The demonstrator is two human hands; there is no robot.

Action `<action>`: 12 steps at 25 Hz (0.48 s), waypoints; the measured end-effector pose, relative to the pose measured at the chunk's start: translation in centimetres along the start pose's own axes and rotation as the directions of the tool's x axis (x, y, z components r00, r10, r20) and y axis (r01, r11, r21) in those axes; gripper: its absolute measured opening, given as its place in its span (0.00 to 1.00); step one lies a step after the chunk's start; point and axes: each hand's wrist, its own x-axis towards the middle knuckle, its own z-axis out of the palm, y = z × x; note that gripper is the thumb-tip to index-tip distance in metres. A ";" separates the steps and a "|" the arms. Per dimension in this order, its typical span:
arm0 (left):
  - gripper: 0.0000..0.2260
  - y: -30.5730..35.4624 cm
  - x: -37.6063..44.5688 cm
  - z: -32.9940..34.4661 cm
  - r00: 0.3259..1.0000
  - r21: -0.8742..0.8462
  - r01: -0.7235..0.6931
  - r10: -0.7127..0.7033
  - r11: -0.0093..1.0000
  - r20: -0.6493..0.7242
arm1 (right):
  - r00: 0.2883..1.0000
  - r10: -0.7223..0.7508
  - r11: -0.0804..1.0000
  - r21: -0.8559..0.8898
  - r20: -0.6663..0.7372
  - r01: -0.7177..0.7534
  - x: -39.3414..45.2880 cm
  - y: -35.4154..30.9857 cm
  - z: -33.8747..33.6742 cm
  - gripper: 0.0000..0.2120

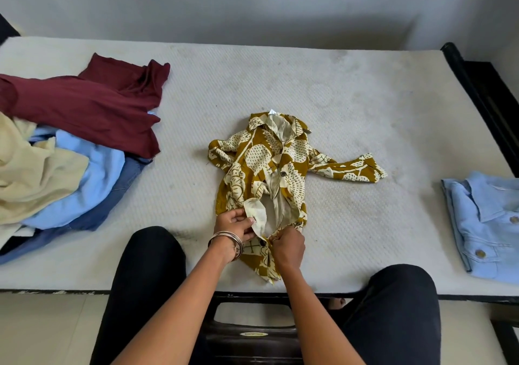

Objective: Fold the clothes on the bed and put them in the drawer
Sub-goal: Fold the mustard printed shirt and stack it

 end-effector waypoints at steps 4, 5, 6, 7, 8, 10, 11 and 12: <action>0.16 -0.1 0.3 0.4 0.998 0.146 -0.063 0.063 0.987 0.004 | 0.998 0.062 0.964 0.262 -0.026 -0.053 0.7 -0.5 -1.7 0.01; 0.16 0.0 0.0 0.8 0.994 0.215 -0.107 0.106 0.971 0.014 | 0.997 0.046 0.949 0.315 -0.057 -0.025 0.8 -0.7 -2.4 0.03; 0.16 0.2 -0.3 1.3 0.988 0.272 -0.152 0.150 0.950 0.027 | 0.997 0.019 0.937 0.349 -0.074 0.008 0.9 -1.0 -3.0 0.03; 0.16 0.4 -0.9 1.8 0.981 0.306 -0.195 0.191 0.932 0.044 | 0.997 -0.010 0.925 0.379 -0.078 0.039 0.9 -1.2 -3.5 0.03; 0.16 0.5 -1.4 2.4 0.972 0.328 -0.235 0.229 0.915 0.057 | 0.998 -0.024 0.912 0.407 -0.062 0.048 0.8 -1.3 -3.9 0.02; 0.16 0.7 -2.1 3.2 0.952 0.380 -0.302 0.299 0.874 0.069 | 0.999 -0.031 0.886 0.462 -0.035 0.044 0.6 -1.2 -4.4 0.03; 0.15 0.7 -2.4 3.4 0.944 0.396 -0.324 0.320 0.859 0.080 | 0.999 -0.034 0.873 0.486 -0.032 0.045 0.5 -1.0 -4.6 0.03; 0.15 0.8 -2.5 3.5 0.939 0.400 -0.338 0.332 0.852 0.088 | 0.999 -0.043 0.859 0.509 -0.027 0.051 0.5 -0.8 -4.7 0.04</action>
